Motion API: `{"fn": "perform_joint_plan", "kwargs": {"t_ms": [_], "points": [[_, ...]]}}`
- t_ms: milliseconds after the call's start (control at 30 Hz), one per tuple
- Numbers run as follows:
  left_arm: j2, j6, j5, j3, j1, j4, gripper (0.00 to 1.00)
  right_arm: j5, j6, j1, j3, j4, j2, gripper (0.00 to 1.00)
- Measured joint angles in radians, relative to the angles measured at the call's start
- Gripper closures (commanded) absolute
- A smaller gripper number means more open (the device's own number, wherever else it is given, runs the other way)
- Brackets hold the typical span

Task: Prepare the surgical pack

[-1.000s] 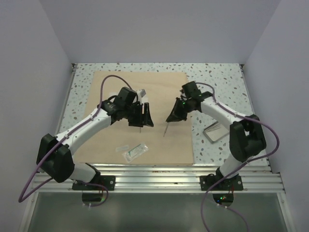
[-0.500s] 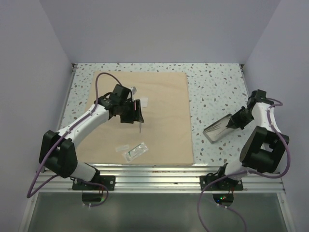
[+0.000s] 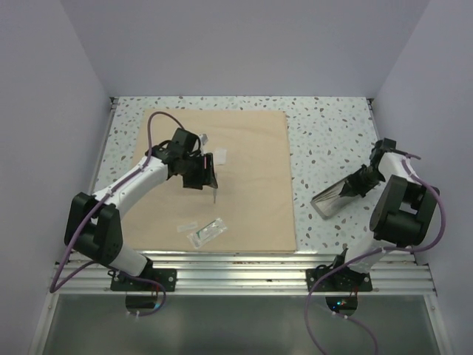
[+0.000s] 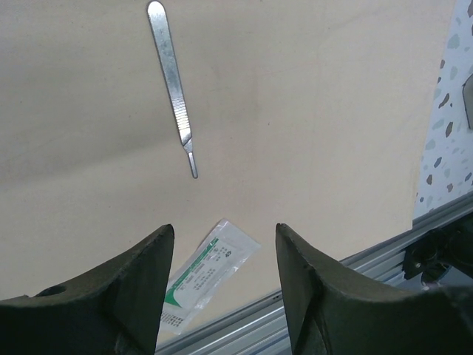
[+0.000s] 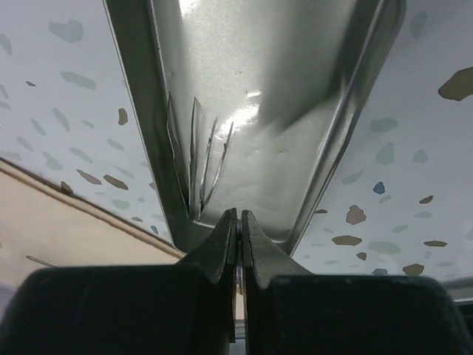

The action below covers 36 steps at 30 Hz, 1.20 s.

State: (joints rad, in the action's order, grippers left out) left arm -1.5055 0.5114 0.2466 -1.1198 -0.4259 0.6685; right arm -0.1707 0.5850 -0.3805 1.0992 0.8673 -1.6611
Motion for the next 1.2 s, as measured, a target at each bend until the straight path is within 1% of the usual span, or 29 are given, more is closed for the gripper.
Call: {"fn": "perform_joint_plan", "kwargs": {"t_ms": [200, 300, 433, 600, 800, 1000, 1100, 1167, 1200], "points": [[-0.023, 0.0, 0.021, 0.0, 0.0, -0.004, 0.41, 0.002, 0.047, 0.02, 0.0, -0.03, -0.045, 1.0], [-0.029, 0.0, 0.032, 0.0, 0.0, -0.013, 0.41, 0.027, 0.061, 0.02, -0.001, -0.032, -0.061, 0.96], [-0.043, 0.0, 0.037, 0.0, 0.0, -0.016, 0.42, 0.048, 0.073, 0.02, -0.006, -0.042, -0.069, 0.88], [-0.071, 0.0, 0.042, -0.006, 0.0, -0.016, 0.42, 0.047, 0.088, 0.02, -0.009, -0.058, -0.097, 0.85], [-0.097, -0.004, 0.047, -0.025, 0.0, -0.016, 0.42, 0.044, 0.095, 0.021, -0.009, -0.063, -0.122, 0.77], [-0.126, -0.008, 0.044, -0.055, 0.0, -0.015, 0.39, 0.047, 0.077, 0.027, 0.019, -0.029, -0.114, 0.68], [-0.158, -0.008, 0.029, -0.076, 0.0, -0.015, 0.37, 0.053, 0.035, 0.055, 0.065, 0.022, -0.08, 0.64], [-0.183, -0.008, 0.005, -0.091, 0.0, -0.007, 0.37, 0.073, -0.004, 0.109, 0.123, 0.072, -0.048, 0.61], [-0.199, -0.008, -0.01, -0.1, -0.001, -0.002, 0.38, 0.083, -0.023, 0.146, 0.154, 0.089, -0.032, 0.56]]}}
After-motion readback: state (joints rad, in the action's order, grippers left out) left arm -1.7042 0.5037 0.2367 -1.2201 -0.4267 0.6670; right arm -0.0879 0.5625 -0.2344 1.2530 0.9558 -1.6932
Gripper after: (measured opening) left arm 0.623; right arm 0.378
